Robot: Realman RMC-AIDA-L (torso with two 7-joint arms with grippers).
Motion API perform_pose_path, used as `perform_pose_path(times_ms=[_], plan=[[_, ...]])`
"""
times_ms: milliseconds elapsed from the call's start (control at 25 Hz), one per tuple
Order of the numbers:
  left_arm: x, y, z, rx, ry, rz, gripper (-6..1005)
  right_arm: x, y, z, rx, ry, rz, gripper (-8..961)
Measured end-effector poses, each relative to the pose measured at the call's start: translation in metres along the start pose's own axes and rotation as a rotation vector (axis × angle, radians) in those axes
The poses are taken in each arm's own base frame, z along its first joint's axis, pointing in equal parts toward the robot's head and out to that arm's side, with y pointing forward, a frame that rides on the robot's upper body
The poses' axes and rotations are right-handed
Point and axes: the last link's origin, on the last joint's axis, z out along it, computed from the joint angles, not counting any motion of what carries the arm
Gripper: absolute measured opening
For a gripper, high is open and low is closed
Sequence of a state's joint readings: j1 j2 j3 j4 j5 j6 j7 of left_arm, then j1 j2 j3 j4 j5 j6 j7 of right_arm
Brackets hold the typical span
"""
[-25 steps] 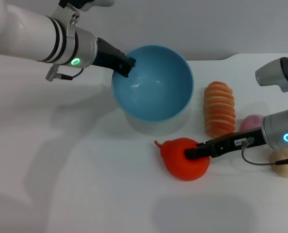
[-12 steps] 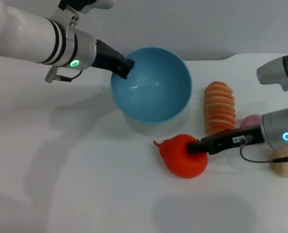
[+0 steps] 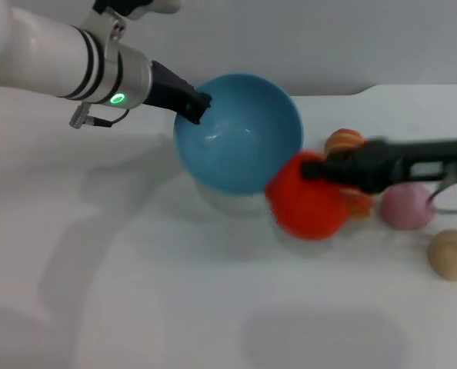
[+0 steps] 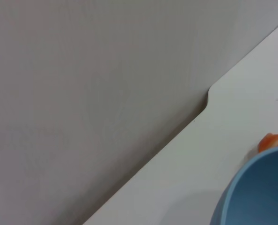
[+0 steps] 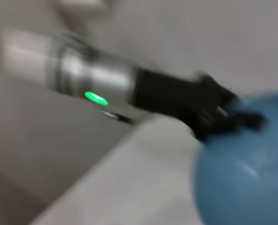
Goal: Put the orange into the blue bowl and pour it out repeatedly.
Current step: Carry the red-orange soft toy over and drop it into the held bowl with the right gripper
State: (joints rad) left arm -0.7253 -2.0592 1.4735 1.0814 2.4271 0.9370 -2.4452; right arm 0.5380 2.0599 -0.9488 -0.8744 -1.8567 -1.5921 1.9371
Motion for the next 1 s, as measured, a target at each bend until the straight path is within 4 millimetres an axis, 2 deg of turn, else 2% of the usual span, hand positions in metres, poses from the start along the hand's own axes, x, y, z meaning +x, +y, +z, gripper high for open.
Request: perform_pose_path(times_ms=[40, 120, 240, 280, 480, 680, 1000], plan=[[0.0, 0.0, 0.0, 0.0, 0.0, 0.0, -1, -0.007, 0.007, -0.008, -0.024, -0.033, -0.026, 23], [0.0, 0.013, 0.005, -0.032, -0.039, 0.046, -1, -0.02, 0.021, -0.021, -0.074, -0.101, -0.074, 23], [0.001, 0.035, 0.012, -0.082, -0.073, 0.097, 0, -0.032, 0.024, -0.033, -0.076, -0.18, -0.1, 23], [0.001, 0.035, 0.012, -0.082, -0.073, 0.097, 0, -0.032, 0.024, -0.033, -0.076, -0.18, -0.1, 24], [0.005, 0.054, 0.013, -0.14, -0.087, 0.122, 0, -0.024, 0.015, -0.013, -0.095, -0.164, -0.117, 24], [0.006, 0.056, 0.014, -0.139, -0.083, 0.125, -1, -0.008, -0.003, 0.008, -0.034, -0.093, -0.052, 47], [0.005, 0.055, 0.015, -0.133, -0.078, 0.121, -1, 0.003, -0.016, 0.012, 0.038, -0.083, -0.009, 83]])
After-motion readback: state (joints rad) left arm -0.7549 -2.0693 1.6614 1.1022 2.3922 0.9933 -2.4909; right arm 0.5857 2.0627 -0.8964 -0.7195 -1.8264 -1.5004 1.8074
